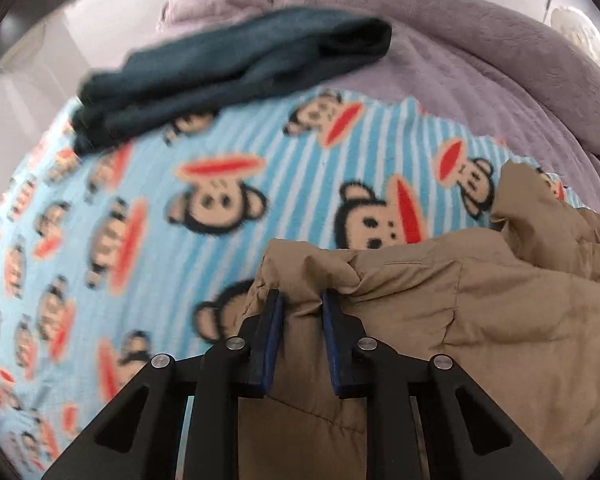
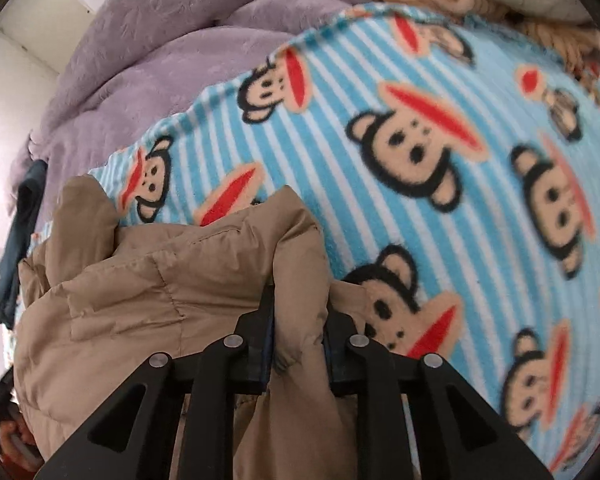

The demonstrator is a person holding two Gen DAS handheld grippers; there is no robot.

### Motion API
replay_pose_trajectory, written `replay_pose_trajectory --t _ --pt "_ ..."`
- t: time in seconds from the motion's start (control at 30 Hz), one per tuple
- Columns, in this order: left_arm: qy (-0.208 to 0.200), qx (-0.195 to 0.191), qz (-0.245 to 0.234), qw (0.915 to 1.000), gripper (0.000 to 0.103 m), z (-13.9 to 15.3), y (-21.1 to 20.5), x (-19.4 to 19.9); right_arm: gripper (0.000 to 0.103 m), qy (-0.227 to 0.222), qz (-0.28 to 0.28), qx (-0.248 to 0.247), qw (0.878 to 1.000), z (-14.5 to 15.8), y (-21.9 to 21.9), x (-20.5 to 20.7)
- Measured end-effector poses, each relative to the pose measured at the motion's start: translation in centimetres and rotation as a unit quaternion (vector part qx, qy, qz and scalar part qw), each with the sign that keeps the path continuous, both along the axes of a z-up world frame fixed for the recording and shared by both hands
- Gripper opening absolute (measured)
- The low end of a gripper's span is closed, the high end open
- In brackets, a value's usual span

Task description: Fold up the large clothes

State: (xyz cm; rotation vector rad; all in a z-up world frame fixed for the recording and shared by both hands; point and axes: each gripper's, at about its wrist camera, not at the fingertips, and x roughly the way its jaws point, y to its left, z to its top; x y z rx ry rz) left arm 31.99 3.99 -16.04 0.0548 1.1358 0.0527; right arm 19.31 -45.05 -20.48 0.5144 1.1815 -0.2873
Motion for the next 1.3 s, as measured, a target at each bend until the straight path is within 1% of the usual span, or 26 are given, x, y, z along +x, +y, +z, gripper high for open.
replay_pose_trajectory --t 0.03,0.07,0.13,0.2,0.27,0.3,0.33,0.43,0.47,0.5,0.57,0.6,0.63,0.67,0.7,0.73,0.8,0.83,0.87,0.9,0.93,1.0,1.03,1.1,1.2,1.3 --pt "-0.015 -0.001 -0.01 0.9998 0.022 1.3 0.0 -0.6 0.024 0.0 0.007 -0.01 1.0 1.0 0.1 -0.3" --pt "-0.029 -0.008 -0.022 0.9993 0.022 2.6 0.0 -1.3 0.024 -0.009 0.014 -0.022 1.0 2.4 0.2 -0.9" --pt "-0.052 -0.028 -0.057 0.9966 0.022 5.4 -0.4 -3.0 0.024 -0.039 0.017 -0.053 0.998 5.0 0.5 -1.8" --pt "-0.055 -0.045 -0.097 0.9928 0.022 6.7 -1.7 -3.8 0.024 -0.074 0.025 -0.075 0.994 7.4 1.4 -3.2" --pt "-0.041 -0.068 -0.143 0.9865 0.022 7.0 -3.9 -4.1 0.024 -0.1 0.066 -0.053 0.991 8.5 3.6 -3.2" --pt "-0.032 -0.083 -0.157 0.9836 0.022 6.8 -4.9 -4.1 0.024 -0.104 0.084 -0.041 0.99 8.5 4.6 -2.9" --pt "-0.02 -0.107 -0.172 0.979 0.022 6.2 -6.5 -4.0 0.024 -0.109 0.109 -0.022 0.988 8.4 6.2 -2.3" --pt "0.008 -0.134 -0.197 0.9712 0.022 4.3 -10.3 -3.3 0.024 -0.114 0.178 0.043 0.977 7.1 10.7 -0.7" --pt "0.016 -0.134 -0.204 0.9697 0.022 3.4 -11.4 -3.1 0.024 -0.11 0.197 0.06 0.972 6.4 12.0 -0.2" --pt "0.02 -0.124 -0.208 0.9701 0.022 2.6 -12.5 -3.1 0.024 -0.103 0.216 0.073 0.968 5.6 13.4 0.4" --pt "0.006 -0.077 -0.218 0.9729 0.022 1.1 -13.9 -3.2 0.024 -0.081 0.239 0.072 0.965 3.7 15.3 0.7" --pt "-0.005 -0.054 -0.22 0.974 0.022 0.7 -14.1 -3.1 0.019 -0.074 0.244 0.062 0.965 2.7 15.5 1.0" --pt "-0.017 -0.033 -0.218 0.9753 0.022 0.2 -13.8 -2.9 0.019 -0.073 0.245 0.057 0.965 2.2 15.2 1.1" --pt "-0.023 -0.021 -0.214 0.9763 0.022 -0.1 -13.4 -2.7 0.017 -0.074 0.242 0.054 0.966 1.8 14.5 1.3" --pt "-0.028 -0.013 -0.208 0.9777 0.022 -0.4 -12.8 -2.6 0.009 -0.073 0.234 0.049 0.968 1.5 13.5 1.5" --pt "-0.032 -0.005 -0.198 0.9797 0.022 -0.7 -11.7 -2.2 0.006 -0.071 0.228 0.044 0.97 1.3 12.6 1.6" --pt "-0.034 0.005 -0.18 0.983 0.022 -1.1 -9.9 -1.9 0.006 -0.067 0.214 0.026 0.974 1.1 9.9 1.5" --pt "-0.032 -0.001 -0.176 0.9838 0.022 -1.3 -8.9 -1.6 0.006 -0.063 0.205 0.012 0.977 1.0 8.7 1.6" --pt "-0.034 0.012 -0.161 0.9862 0.022 -1.6 -8.0 -1.3 0.006 -0.06 0.195 0.002 0.979 0.7 7.3 1.7" --pt "-0.036 0.012 -0.156 0.987 0.026 -1.9 -7.2 -1.1 0.005 -0.057 0.181 -0.004 0.982 0.4 5.8 1.6" --pt "-0.032 -0.005 -0.153 0.9877 0.028 -2.3 -6.3 -0.7 0.0 -0.053 0.166 -0.003 0.985 0.0 4.2 1.4" --pt "-0.03 -0.024 -0.145 0.9887 0.029 -3.1 -5.9 -0.1 0.0 -0.055 0.14 0.027 0.988 -1.1 1.8 1.2" --pt "-0.032 -0.024 -0.143 0.9888 0.029 -3.4 -5.9 0.2 0.0 -0.058 0.123 0.039 0.99 -1.6 0.9 1.3" --pt "-0.037 -0.018 -0.138 0.9896 0.029 -4.3 -6.0 0.6 0.0 -0.064 0.105 0.044 0.991 -2.2 0.5 1.6" --pt "-0.04 -0.02 -0.13 0.9905 0.029 -5.1 -6.2 1.4 0.0 -0.071 0.09 0.042 0.992 -3.5 0.5 2.2" --pt "-0.035 -0.022 -0.124 0.9914 0.029 -5.2 -6.2 1.9 0.0 -0.074 0.078 0.047 0.993 -4.2 0.0 2.5"
